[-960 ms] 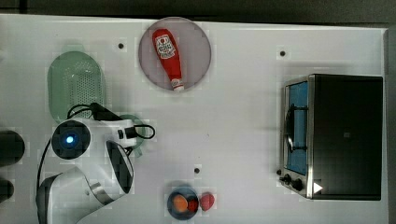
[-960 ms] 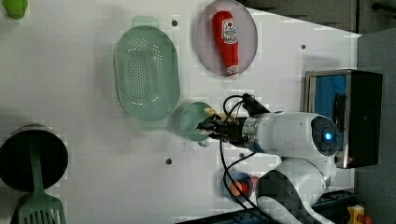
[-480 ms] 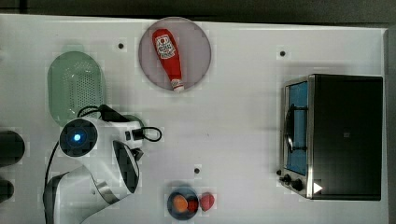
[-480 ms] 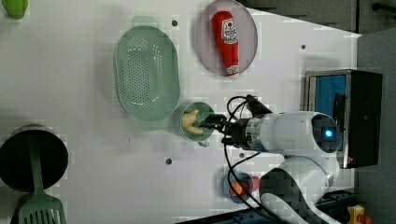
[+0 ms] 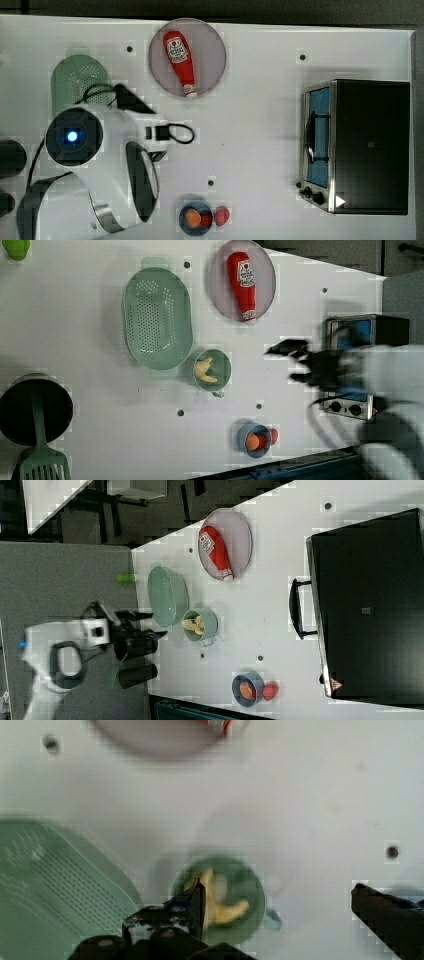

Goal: Pick Banana and place it in mug.

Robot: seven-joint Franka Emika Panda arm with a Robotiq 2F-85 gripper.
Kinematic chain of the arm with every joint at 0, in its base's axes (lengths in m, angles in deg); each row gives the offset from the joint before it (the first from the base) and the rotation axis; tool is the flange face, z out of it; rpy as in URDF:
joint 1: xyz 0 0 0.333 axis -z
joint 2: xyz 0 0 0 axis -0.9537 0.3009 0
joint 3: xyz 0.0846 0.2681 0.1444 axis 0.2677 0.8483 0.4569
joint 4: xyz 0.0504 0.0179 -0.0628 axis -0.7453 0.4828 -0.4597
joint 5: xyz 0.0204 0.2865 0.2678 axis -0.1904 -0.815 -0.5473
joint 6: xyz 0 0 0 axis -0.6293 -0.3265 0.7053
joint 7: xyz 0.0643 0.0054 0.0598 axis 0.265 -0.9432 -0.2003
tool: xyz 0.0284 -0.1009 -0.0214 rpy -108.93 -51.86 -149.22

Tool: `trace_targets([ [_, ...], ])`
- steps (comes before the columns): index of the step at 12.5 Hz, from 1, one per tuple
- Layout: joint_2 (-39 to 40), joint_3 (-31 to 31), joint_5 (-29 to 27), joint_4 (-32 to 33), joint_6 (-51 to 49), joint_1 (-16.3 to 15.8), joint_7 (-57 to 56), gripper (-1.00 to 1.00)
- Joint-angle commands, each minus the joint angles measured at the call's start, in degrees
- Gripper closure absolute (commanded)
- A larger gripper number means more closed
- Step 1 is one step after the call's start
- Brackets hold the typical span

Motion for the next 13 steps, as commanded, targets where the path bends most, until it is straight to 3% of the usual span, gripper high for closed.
trace_targets([
  [1, -5.28, -7.99, 0.27, -4.95, -10.62, 2.91, -1.57, -1.0],
  [6, -10.97, -17.92, 0.68, -11.24, -23.37, 2.96, -4.97, -1.0],
  [13, -9.98, -18.94, 0.83, -12.5, -26.01, 2.9, -6.72, -1.0],
])
